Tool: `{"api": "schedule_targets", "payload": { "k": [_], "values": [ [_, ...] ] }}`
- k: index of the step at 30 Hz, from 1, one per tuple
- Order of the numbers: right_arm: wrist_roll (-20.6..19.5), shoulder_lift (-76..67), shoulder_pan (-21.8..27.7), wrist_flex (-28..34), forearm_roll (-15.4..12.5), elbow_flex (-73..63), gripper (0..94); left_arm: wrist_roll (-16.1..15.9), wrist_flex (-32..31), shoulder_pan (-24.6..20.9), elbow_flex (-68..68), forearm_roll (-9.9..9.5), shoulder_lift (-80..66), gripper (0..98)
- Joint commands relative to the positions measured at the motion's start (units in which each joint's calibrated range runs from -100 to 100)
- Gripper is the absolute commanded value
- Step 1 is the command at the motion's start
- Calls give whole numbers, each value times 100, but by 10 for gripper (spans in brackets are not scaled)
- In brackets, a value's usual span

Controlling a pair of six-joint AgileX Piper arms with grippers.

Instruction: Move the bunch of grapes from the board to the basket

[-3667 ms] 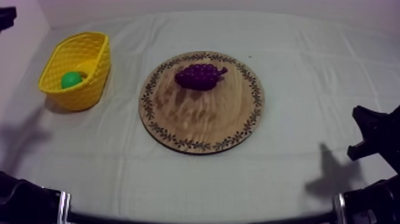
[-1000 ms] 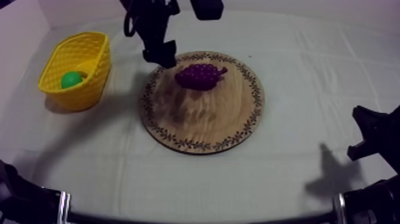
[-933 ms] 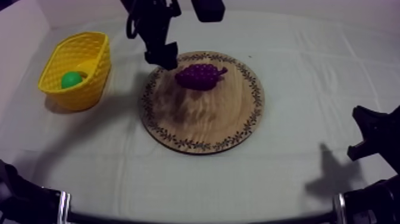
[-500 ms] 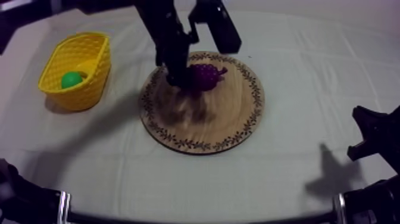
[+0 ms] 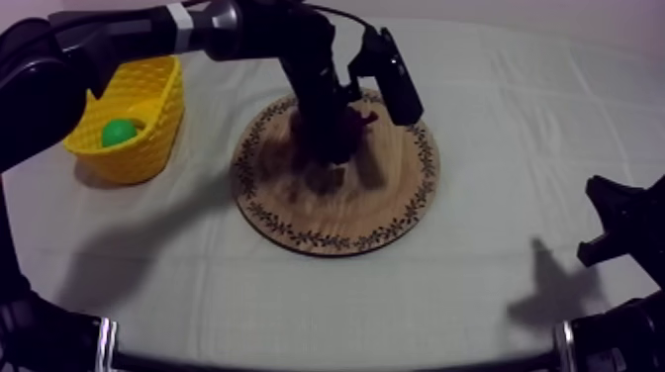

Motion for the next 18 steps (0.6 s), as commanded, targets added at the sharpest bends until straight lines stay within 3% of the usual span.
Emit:
{"api": "schedule_targets", "payload": {
  "k": [1,12,18],
  "values": [
    [-1,-1,-2,0,-4,-3,4,35,-121,4,-53,-77,101,935],
    [3,-1,-2,0,-4,-3,4,159,-464,-23,-179,-270,450,900],
    [3,-1,-2,0,-4,-3,4,262,-580,-33,-155,-288,463,744]
  ]
}}
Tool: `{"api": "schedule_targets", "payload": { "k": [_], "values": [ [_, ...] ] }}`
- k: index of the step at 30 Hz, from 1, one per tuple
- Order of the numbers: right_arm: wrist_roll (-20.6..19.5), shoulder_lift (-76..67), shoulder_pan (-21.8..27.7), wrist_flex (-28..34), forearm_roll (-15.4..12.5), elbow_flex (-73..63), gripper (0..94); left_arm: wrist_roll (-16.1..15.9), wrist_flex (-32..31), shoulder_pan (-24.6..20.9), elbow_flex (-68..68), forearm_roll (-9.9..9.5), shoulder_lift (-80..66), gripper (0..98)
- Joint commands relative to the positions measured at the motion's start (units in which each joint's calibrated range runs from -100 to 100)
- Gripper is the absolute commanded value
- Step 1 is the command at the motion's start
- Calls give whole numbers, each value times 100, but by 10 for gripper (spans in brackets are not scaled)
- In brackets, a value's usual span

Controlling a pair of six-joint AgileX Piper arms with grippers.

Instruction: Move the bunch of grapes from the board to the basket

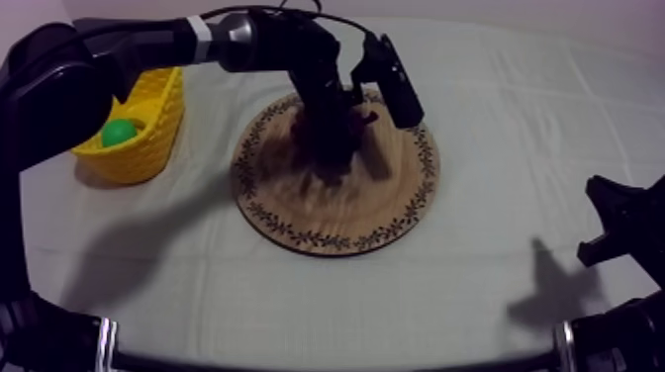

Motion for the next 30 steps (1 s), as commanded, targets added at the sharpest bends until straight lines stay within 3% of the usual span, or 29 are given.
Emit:
{"api": "schedule_targets", "payload": {
  "k": [1,6,10,15,24,30],
  "values": [
    [1,-1,-2,0,-4,-3,4,51,-26,-4,27,-11,-13,710],
    [1,-1,-2,0,-4,-3,4,132,-98,-5,94,9,-84,537],
    [1,-1,-2,0,-4,-3,4,188,-188,-8,226,-6,-184,474],
    [1,-1,-2,0,-4,-3,4,251,-127,-40,444,-22,-485,458],
    [1,-1,-2,0,-4,-3,4,457,520,-135,841,-9,-1609,478],
    [1,-1,-2,0,-4,-3,4,475,1280,-264,1511,91,-2644,492]
  ]
}}
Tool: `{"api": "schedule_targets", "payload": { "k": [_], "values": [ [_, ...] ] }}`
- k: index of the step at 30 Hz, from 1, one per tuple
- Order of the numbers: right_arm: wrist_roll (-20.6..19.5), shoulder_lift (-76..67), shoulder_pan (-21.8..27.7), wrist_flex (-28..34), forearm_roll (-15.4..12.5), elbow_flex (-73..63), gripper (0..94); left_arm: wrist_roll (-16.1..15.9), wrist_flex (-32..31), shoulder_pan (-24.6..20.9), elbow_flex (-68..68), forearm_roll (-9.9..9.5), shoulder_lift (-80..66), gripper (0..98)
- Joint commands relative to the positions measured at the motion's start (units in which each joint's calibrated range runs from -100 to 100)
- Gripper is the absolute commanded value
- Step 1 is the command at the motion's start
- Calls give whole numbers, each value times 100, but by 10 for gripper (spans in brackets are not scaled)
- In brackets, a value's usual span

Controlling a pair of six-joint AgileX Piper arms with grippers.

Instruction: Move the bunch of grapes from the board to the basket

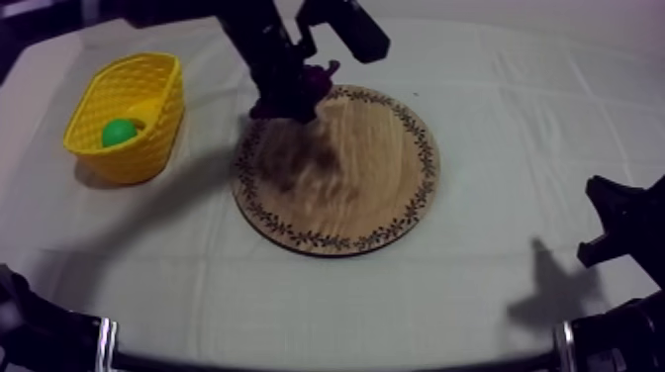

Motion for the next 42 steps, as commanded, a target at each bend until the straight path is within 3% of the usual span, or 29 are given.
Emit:
{"api": "schedule_targets", "payload": {
  "k": [1,11,21,33,42],
  "values": [
    [1,-1,-2,0,1,-3,4,9,308,-51,334,31,-591,492],
    [3,-1,-2,0,1,-3,4,223,707,-677,1529,169,-2330,508],
    [5,-1,-2,0,1,-3,4,277,1219,-1436,1551,156,-3185,539],
    [6,-1,-2,0,1,-3,4,396,950,-2362,1635,-11,-3285,533],
    [6,-1,-2,0,1,-3,4,392,175,-2715,2267,82,-2995,504]
  ]
}}
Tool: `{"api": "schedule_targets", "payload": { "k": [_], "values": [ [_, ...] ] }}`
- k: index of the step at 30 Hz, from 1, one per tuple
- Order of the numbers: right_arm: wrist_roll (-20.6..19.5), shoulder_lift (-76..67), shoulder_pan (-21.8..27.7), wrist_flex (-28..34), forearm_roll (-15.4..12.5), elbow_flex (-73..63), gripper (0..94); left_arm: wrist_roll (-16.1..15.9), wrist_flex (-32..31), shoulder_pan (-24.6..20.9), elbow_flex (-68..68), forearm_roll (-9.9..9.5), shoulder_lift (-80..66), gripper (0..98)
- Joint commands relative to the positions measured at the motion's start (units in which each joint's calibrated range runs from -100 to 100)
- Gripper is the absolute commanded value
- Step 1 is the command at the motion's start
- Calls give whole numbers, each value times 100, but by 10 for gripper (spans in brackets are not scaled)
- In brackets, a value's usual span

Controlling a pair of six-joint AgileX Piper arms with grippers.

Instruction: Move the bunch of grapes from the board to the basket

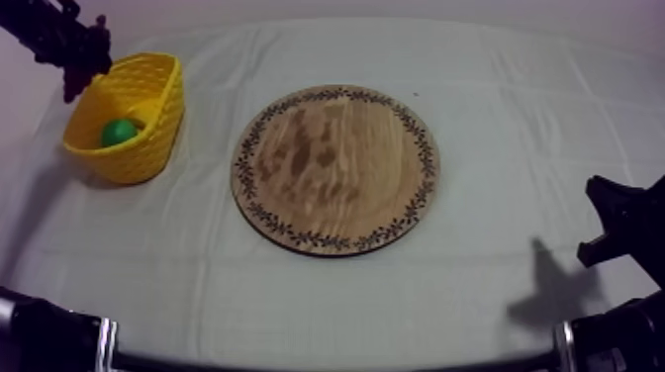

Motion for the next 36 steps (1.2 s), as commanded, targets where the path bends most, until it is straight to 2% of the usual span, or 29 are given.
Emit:
{"api": "schedule_targets", "payload": {
  "k": [1,5,10,20,24,27,29,32,36],
  "values": [
    [2,-1,-2,0,1,-3,4,29,-316,-33,173,54,94,501],
    [2,-1,-2,0,1,-3,4,86,-689,-70,340,236,369,492],
    [2,-1,-2,0,1,-3,4,300,-826,-87,236,456,824,495],
    [2,-1,-2,0,1,-3,4,426,-1033,-139,65,523,1351,526],
    [2,-1,-2,0,1,-3,4,391,-1036,-171,17,513,1391,635],
    [2,-1,-2,0,1,-3,4,329,-995,-188,-2,492,1386,813],
    [2,-1,-2,0,1,-3,4,331,-980,-192,-11,458,1368,890],
    [2,-1,-2,0,1,-3,4,399,-1001,-175,3,359,1326,939],
    [2,-1,-2,0,1,-3,4,479,-1012,-166,29,295,1254,958]
  ]
}}
